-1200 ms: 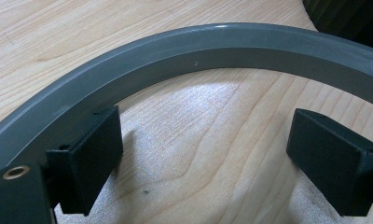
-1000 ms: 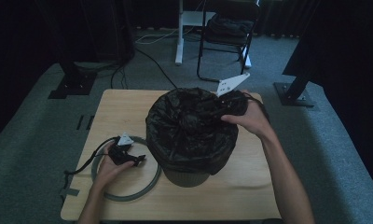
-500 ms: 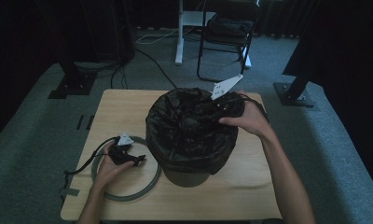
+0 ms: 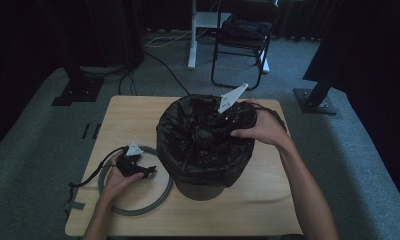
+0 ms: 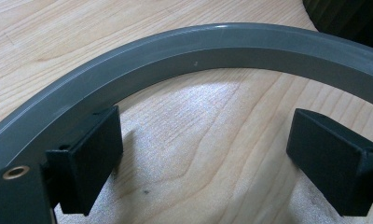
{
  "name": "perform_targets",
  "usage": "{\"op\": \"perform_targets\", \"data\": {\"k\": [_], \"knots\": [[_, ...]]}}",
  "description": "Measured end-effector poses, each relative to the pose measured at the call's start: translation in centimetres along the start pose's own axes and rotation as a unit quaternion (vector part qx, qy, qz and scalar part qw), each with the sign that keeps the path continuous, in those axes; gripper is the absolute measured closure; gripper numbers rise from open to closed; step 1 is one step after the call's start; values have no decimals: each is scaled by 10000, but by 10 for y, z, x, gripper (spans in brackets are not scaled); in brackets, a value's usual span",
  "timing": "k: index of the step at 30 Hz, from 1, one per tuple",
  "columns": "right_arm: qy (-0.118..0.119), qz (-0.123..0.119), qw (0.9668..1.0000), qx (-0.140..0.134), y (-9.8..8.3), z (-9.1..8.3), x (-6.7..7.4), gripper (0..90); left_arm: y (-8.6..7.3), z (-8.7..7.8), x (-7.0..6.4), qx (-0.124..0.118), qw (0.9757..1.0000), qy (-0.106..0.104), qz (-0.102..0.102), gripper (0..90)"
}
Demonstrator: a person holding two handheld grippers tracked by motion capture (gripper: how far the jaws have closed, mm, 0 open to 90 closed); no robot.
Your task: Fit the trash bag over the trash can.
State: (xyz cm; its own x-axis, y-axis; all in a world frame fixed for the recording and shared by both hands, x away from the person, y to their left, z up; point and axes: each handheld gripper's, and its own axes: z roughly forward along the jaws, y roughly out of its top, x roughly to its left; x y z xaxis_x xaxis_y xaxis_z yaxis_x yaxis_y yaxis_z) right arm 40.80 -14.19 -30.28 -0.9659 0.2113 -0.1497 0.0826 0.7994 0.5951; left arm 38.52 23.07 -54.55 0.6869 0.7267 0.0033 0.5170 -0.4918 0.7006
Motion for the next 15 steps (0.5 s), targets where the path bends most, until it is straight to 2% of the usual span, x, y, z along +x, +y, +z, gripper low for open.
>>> {"op": "perform_targets", "data": {"k": [4,11,15], "knots": [[37,-68,9998,188,-1,2,1,543,0,0,0,0,10000,0,1,108],[87,-79,9996,242,-1,3,1,543,0,0,0,-2,10000,0,-2,108],[30,-126,9998,159,-1,1,2,515,0,0,0,1,10000,1,1,108]]}}
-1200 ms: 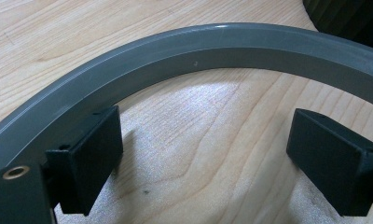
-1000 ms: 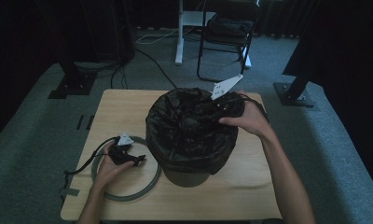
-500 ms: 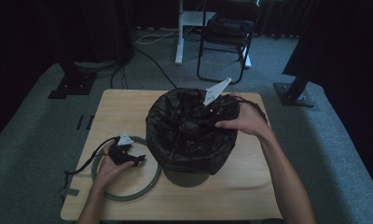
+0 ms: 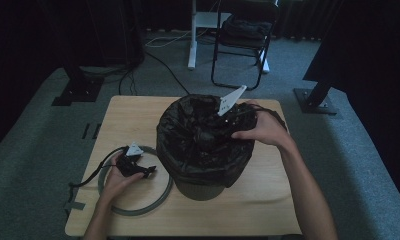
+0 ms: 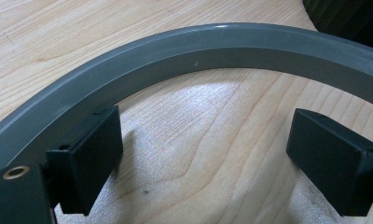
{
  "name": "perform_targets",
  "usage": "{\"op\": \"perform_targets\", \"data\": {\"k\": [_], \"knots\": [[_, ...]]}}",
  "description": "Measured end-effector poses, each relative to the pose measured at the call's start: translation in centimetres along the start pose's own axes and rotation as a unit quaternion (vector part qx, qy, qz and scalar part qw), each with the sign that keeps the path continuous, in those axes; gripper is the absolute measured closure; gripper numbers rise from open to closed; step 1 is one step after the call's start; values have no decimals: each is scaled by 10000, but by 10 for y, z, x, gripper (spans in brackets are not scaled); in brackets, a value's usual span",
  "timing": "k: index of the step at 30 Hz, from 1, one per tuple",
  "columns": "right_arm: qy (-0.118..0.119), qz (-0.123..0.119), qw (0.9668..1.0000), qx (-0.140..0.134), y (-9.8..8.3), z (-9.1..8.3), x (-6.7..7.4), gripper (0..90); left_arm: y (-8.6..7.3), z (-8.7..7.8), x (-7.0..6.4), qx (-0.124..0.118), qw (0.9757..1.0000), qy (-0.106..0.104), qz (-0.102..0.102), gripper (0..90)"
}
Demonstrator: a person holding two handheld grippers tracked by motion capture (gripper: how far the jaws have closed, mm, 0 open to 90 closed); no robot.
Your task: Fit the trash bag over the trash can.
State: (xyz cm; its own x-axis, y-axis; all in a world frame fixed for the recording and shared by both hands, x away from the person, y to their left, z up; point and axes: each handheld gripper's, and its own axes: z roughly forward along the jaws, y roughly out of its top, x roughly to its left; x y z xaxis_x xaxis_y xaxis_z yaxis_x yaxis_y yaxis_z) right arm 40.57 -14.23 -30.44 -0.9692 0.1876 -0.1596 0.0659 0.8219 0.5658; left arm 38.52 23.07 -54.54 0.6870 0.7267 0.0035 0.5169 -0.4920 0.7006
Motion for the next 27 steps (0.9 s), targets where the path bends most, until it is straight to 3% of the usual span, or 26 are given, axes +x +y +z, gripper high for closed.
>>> {"op": "perform_targets", "data": {"k": [6,12,22,27], "knots": [[-94,-119,9988,-456,-2,-12,3,442,0,0,0,-1,10000,1,0,108],[-115,-280,9955,-894,-4,-26,5,362,0,0,0,-2,10000,3,-2,108],[-229,-342,9867,-1572,-13,-43,10,315,0,0,0,0,10000,4,-2,108],[-439,-194,9796,-1952,-30,-53,9,316,0,0,0,-1,10000,5,-1,109]]}}
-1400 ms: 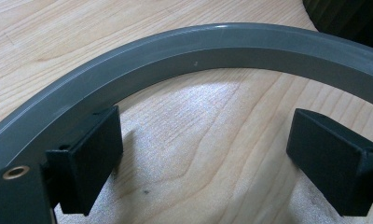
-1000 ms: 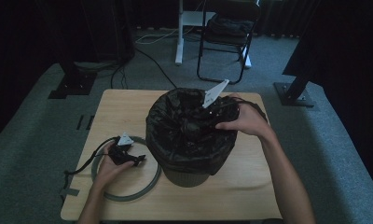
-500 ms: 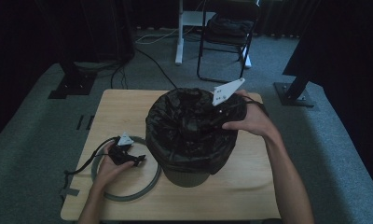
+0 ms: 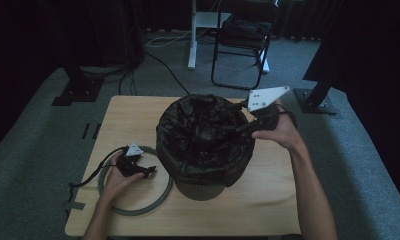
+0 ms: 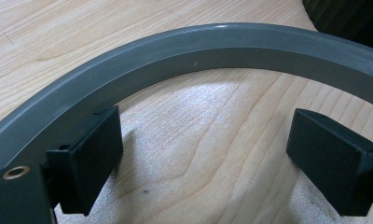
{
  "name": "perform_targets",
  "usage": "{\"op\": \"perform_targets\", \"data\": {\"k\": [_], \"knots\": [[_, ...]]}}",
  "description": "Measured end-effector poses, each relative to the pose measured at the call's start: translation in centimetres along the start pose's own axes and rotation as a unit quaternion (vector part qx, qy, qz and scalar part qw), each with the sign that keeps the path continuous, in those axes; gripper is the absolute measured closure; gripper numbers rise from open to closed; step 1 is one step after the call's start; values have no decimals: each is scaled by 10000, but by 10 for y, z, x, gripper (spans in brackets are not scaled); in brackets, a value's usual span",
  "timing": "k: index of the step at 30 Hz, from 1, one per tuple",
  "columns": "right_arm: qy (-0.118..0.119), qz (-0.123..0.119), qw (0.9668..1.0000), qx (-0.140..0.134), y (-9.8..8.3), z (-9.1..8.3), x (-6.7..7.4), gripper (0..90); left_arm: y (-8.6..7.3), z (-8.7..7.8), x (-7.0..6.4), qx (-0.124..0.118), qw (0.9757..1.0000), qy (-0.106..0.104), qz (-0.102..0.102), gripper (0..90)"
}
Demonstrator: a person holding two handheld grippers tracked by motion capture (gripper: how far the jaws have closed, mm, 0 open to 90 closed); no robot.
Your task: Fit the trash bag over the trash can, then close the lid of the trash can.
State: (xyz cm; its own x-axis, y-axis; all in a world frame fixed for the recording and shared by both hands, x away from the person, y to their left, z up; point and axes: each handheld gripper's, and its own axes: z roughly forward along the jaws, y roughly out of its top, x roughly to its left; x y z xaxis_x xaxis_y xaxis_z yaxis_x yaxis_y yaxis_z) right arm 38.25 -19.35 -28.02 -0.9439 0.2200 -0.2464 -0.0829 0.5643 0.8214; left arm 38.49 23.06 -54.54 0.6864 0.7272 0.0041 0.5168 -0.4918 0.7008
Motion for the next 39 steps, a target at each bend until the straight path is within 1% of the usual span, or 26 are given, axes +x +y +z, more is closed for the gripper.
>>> {"op": "perform_targets", "data": {"k": [2,5,7,9,11,13,15,17,19,21,23,28,31,33,35,38,39], "knots": [[-126,63,9998,-126,-5,-7,-2,316,0,0,0,2,10000,-1,-1,109],[-377,155,9988,-267,-11,-16,-4,312,0,0,0,1,10000,0,-3,109],[-542,230,9976,-362,-15,-21,-5,310,0,0,0,1,10000,0,-1,109],[-731,315,9956,-494,-21,-27,-7,309,0,0,0,1,10000,0,-2,109],[-960,391,9930,-573,-26,-31,-9,309,0,0,0,0,10000,1,-1,109],[-1099,503,9907,-631,-32,-34,-11,308,0,0,0,1,10000,0,-2,109],[-1354,599,9869,-641,-39,-37,-13,309,0,0,0,1,10000,1,-1,109],[-1489,722,9838,-692,-47,-38,-15,309,0,0,0,1,10000,3,-1,109],[-1693,815,9800,-655,-56,-40,-16,308,0,0,0,2,10000,2,-2,109],[-1832,879,9774,-584,-64,-39,-17,300,0,0,0,2,10000,3,0,109],[-1839,1007,9760,-589,-74,-39,-17,299,0,0,0,2,10000,3,-2,109],[-1956,1169,9726,-464,-96,-37,-18,309,0,0,0,1,10000,0,7,111],[-2004,1244,9705,-491,-108,-34,-17,322,0,-1,0,-17,10000,-20,31,129],[-2058,1264,9694,-445,-114,-32,-16,323,0,-1,0,-28,10000,-20,35,145],[-2034,1301,9697,-382,-119,-28,-14,324,-1,-2,0,-51,10000,-16,30,160],[-1975,1349,9704,-338,-127,-23,-13,326,-1,-4,1,-59,10000,29,-4,250],[-1956,1382,9704,-324,-130,-22,-12,326,-1,-5,2,-51,10000,77,-14,255]]}}
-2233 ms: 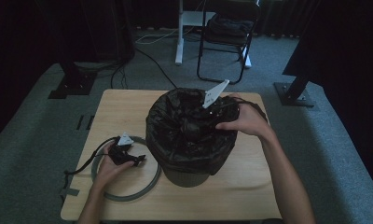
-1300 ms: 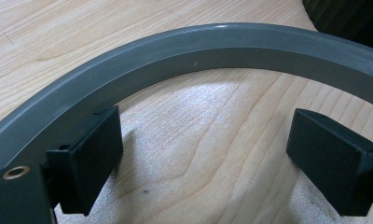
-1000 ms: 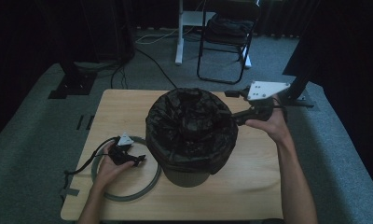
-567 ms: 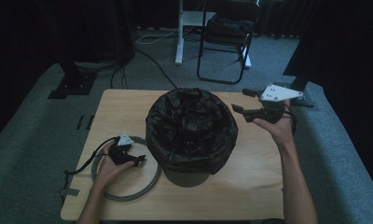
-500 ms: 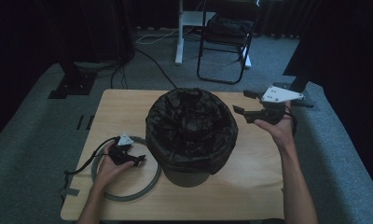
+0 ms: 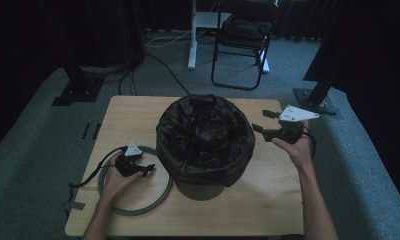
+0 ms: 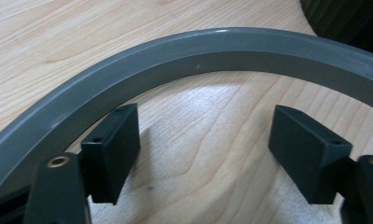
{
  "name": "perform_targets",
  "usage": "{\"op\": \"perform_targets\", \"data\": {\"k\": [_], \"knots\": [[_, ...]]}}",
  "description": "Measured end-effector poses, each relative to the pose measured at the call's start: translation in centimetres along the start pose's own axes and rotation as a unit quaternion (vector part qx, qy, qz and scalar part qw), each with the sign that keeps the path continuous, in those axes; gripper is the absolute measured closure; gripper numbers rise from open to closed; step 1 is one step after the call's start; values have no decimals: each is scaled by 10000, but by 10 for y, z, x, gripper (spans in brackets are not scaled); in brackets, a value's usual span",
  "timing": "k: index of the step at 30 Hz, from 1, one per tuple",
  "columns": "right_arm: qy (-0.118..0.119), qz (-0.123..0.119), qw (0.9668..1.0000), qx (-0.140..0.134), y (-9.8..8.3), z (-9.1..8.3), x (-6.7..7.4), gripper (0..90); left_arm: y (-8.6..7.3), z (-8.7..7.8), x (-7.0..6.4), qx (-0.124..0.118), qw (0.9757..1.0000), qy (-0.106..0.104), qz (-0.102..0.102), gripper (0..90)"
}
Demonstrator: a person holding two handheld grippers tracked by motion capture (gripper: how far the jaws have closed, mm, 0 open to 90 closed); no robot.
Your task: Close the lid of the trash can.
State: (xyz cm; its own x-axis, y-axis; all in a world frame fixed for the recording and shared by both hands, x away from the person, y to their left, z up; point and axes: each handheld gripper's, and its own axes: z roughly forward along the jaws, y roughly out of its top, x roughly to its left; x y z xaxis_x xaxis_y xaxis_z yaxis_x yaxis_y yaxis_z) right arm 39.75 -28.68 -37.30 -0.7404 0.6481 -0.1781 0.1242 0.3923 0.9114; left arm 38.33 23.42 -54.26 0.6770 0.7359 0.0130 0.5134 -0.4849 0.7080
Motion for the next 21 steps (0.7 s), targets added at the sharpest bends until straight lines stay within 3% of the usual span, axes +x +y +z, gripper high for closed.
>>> {"op": "perform_targets", "data": {"k": [6,8,12,17,21], "knots": [[147,33,9992,358,-20,14,6,329,3,-11,4,-85,9997,223,-26,259],[186,31,9987,479,-27,20,9,329,5,-17,8,-105,9995,285,-32,319],[260,179,9980,556,-43,26,11,329,5,-28,18,-146,9987,465,-137,358],[275,380,9965,686,-62,30,11,329,2,-38,30,-110,9969,720,-312,366],[302,520,9952,776,-76,31,12,328,-3,-41,39,-23,9937,1009,-486,366]]}}
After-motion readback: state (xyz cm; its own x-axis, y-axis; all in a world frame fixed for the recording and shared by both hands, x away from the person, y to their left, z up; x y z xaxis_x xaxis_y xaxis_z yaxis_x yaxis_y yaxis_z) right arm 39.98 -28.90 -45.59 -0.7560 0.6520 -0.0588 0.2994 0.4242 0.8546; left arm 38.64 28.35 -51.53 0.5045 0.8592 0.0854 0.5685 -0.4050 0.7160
